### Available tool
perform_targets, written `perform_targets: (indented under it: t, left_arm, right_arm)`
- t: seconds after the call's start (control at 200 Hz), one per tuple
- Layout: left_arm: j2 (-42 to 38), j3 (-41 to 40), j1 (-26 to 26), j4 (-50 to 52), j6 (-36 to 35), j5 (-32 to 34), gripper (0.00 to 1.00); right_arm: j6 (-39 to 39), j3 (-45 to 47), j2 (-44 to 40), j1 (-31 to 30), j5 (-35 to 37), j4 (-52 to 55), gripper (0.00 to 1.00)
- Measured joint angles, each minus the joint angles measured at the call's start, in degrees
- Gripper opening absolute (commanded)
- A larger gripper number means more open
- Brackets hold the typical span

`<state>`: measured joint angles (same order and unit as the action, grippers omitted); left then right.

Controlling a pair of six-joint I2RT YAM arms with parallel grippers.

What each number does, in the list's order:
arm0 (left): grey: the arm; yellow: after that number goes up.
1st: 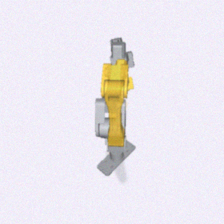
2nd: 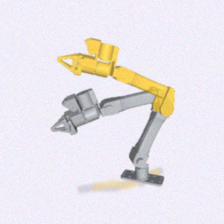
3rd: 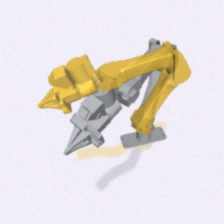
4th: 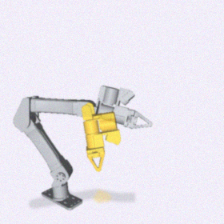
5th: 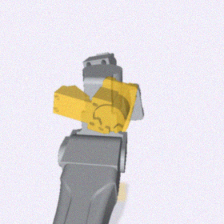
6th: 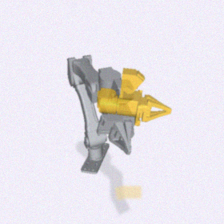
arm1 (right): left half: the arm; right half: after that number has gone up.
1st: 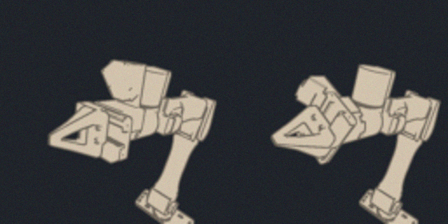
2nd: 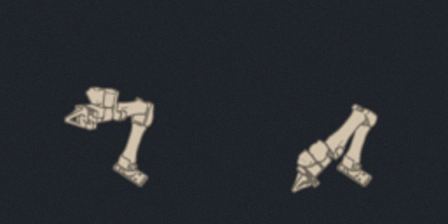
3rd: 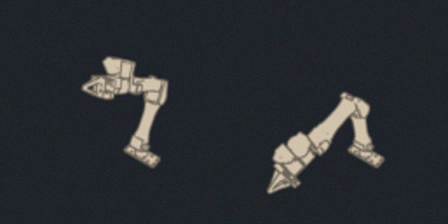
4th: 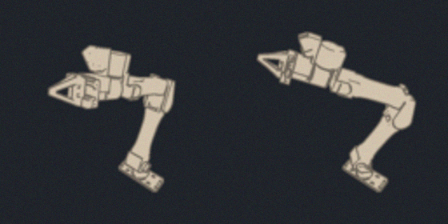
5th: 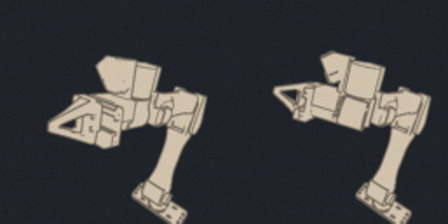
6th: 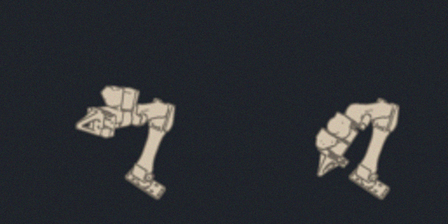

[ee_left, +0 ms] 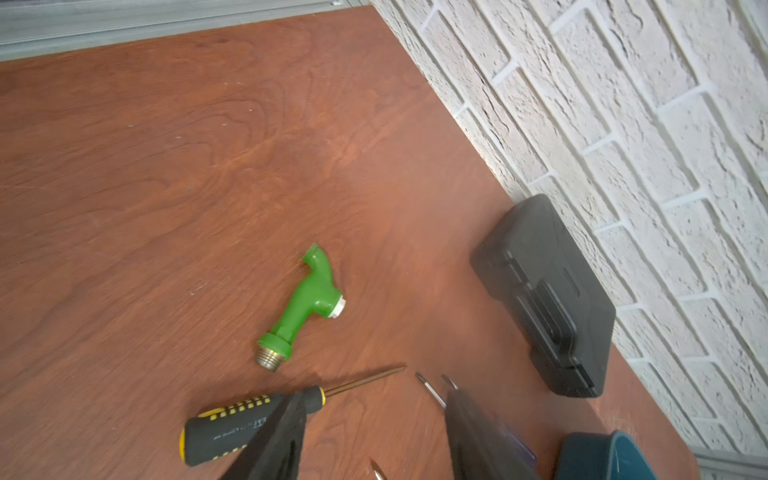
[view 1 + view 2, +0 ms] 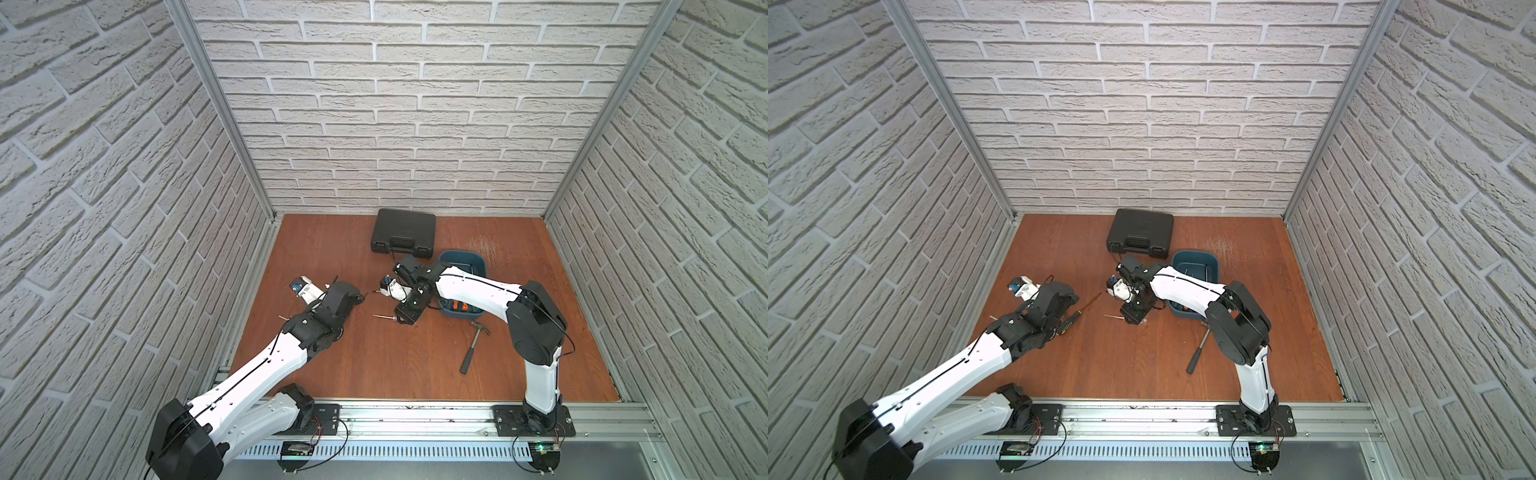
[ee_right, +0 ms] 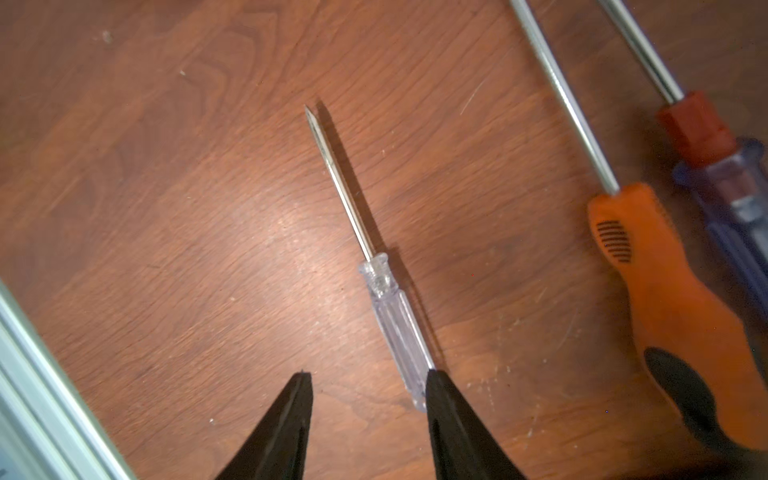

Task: Put the screwdriver on the desktop into the storage box
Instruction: Pick up the screwdriver from the center of the board.

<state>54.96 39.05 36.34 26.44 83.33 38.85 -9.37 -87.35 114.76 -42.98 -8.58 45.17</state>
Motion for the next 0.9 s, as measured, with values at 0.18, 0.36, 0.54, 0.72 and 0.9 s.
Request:
perform_targets:
  t: [0.18,0.36,0.54,0.72,0.9]
  left_arm:
    - [-1.53,-1.07,-0.07,1.51,2.75,1.29,0.59]
    - [-4.87,-3.37,-0.35,3.82,5.90,2.71,0.59]
    - [-9.27,-6.29,-0.44,6.64,9.35,3.80,0.59]
    - [-12.22,-8.92,-0.61,7.74,12.22,4.44,0.59]
    - [-12.22,-9.42,-0.66,7.98,13.40,4.63,0.59]
  right_arm:
    - [-4.61,-0.72,2.03,-0.74,2.54,1.05,0.48]
    - [-6.78,-3.17,4.02,-0.81,3.04,2.01,0.45]
    - [-7.82,-4.59,6.91,-1.16,4.37,2.40,0.42]
    - [-8.48,-4.83,7.80,-1.73,5.99,2.64,0.33]
    - [-8.52,-4.57,7.80,-2.54,7.96,2.51,0.24]
